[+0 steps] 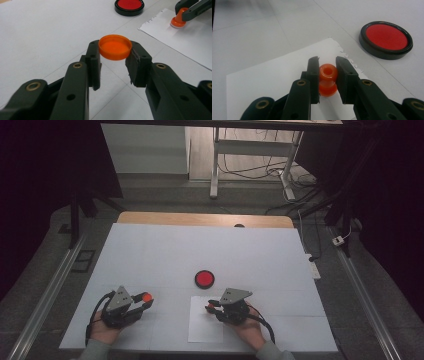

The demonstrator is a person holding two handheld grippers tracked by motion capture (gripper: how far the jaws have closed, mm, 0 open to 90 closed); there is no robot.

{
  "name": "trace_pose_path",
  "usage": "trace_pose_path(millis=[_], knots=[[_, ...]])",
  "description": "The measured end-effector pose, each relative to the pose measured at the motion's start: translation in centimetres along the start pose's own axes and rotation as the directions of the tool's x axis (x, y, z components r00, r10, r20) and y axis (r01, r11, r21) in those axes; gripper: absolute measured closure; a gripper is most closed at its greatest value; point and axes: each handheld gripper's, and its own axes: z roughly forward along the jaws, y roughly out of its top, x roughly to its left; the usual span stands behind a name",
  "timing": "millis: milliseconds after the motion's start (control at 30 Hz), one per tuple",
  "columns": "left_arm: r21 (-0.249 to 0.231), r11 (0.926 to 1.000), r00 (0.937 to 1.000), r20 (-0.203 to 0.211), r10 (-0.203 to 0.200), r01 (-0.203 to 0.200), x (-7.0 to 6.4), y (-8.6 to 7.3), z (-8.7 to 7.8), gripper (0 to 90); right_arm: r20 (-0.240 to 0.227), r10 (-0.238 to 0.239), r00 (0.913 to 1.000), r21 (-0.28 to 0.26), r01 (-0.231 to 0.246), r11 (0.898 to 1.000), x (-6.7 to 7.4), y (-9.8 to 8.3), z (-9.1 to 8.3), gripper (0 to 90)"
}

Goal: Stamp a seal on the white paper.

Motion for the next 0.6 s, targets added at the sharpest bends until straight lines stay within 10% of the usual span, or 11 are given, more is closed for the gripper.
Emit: trace_pose_path(millis=[600], knots=[[0.000, 1.0000, 1.0000, 0.001, 0.002, -0.002, -0.06, 0.04, 0.00, 65.4, 0.000, 0.004, 1.0000, -0.003, -0.004, 1.000, 0.02, -0.04, 0.02, 73.6]])
